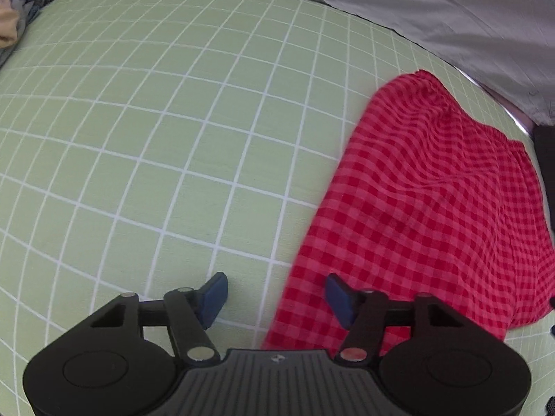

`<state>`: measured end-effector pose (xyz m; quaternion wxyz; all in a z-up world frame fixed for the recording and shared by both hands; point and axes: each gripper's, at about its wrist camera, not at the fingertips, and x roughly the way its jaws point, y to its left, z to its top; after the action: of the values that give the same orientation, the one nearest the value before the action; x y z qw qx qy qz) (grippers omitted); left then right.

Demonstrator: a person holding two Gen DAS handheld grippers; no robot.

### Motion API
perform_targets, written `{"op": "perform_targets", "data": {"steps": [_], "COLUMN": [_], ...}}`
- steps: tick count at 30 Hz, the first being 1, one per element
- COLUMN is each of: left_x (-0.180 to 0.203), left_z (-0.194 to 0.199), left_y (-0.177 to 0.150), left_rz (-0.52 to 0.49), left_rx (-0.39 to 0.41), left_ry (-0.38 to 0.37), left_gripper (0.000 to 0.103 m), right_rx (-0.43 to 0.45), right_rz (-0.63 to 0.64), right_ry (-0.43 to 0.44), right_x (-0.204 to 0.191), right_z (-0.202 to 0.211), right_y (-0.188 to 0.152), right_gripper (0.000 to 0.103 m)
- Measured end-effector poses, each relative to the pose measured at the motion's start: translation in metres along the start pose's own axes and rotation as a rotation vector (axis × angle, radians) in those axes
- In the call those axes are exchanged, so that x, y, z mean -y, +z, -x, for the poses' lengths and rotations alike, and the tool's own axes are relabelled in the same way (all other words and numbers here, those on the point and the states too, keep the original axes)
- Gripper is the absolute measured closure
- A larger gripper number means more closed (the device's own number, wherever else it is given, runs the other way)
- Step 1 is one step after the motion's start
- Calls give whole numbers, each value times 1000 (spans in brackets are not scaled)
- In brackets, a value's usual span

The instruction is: Fold clothes

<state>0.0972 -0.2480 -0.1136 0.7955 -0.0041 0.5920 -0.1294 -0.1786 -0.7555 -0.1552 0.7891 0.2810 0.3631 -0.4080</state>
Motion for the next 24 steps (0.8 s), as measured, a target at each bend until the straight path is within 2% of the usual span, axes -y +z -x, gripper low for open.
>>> {"op": "perform_targets", "data": {"steps": [1, 2, 3, 6, 10, 13, 15, 17, 19, 22, 24], "left_x": [1, -1, -3, -11, -31, -57, -64, -60, -50, -37, -26], "left_z": [1, 1, 0, 3, 13, 22, 28, 31, 33, 32, 30], "left_y": [-1, -1, -1, -4, -10, -16, -22, -26, -30, -32, -33], "left_rz": [-23, -26, -21, -9, -39, 32, 56, 34, 21, 19, 2], "left_rx": [3, 0, -6, 8, 61, 67, 81, 86, 100, 116, 119], "left_ry": [4, -1, -9, -9, 78, 34, -8, -19, -40, -90, -98], "left_gripper": [75, 85, 101, 103, 103, 103, 101, 86, 63, 46, 44], "right_rx": [3, 3, -1, -16, -21, -20, -24, -32, -42, -44, -28], "right_rz": [0, -4, -10, -18, -14, -3, 10, 23, 32, 41, 58], "right_ry": [-2, -6, -7, 0, 13, 21, 23, 24, 24, 31, 37], "right_x": [0, 0, 0, 0, 1, 3, 5, 7, 10, 11, 9], "right_z": [1, 2, 3, 8, 23, 38, 47, 54, 59, 61, 62], "right_y": [-1, -3, -6, -16, -33, -47, -57, -67, -75, -75, -71], "right_gripper": [35, 35, 35, 35, 35, 35, 35, 35, 34, 34, 34]}}
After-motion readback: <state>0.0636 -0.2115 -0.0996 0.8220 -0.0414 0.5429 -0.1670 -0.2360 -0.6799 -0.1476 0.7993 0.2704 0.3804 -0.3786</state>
